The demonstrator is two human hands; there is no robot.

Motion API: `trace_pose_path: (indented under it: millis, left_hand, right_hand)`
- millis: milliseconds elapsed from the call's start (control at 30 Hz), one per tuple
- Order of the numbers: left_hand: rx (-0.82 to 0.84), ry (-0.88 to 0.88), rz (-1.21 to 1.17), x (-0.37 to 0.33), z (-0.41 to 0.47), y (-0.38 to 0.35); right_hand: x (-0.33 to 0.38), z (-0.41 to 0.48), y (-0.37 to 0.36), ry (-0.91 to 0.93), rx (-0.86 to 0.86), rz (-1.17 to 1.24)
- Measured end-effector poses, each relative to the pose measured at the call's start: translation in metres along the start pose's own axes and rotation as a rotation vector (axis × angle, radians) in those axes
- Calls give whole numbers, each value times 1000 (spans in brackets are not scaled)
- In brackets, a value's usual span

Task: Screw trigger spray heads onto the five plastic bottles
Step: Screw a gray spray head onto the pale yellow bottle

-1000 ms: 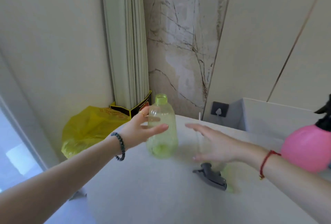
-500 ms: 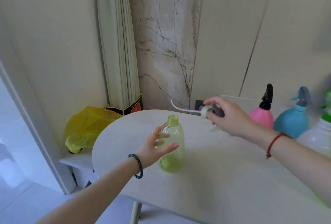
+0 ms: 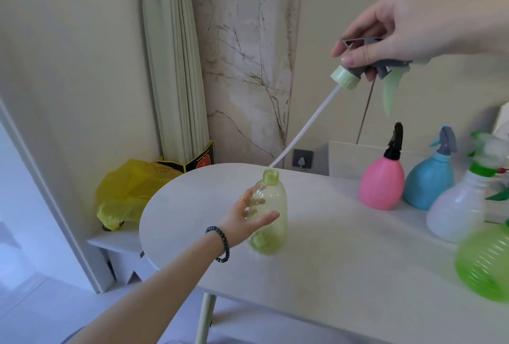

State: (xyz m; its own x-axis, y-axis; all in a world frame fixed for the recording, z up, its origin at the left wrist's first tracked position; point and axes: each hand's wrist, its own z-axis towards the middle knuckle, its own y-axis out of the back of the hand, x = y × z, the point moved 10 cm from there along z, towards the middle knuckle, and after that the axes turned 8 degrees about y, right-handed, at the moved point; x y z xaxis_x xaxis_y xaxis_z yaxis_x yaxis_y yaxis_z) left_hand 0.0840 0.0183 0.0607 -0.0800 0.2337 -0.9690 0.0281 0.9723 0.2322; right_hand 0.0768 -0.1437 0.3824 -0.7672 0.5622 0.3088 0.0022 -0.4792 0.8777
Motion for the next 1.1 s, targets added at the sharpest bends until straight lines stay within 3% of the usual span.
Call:
trace_pose_path:
  millis: [433, 767, 1100]
  left_hand:
    - [7, -8, 28, -1, -1, -2]
    - [4, -27, 36, -2, -3, -3]
    - [3, -13, 48, -2, -4, -4]
  right_hand:
    - [19, 32, -23, 32, 51, -40]
    - [-6, 35, -34, -61, 158, -77]
    - [17, 32, -161, 199, 402, -257]
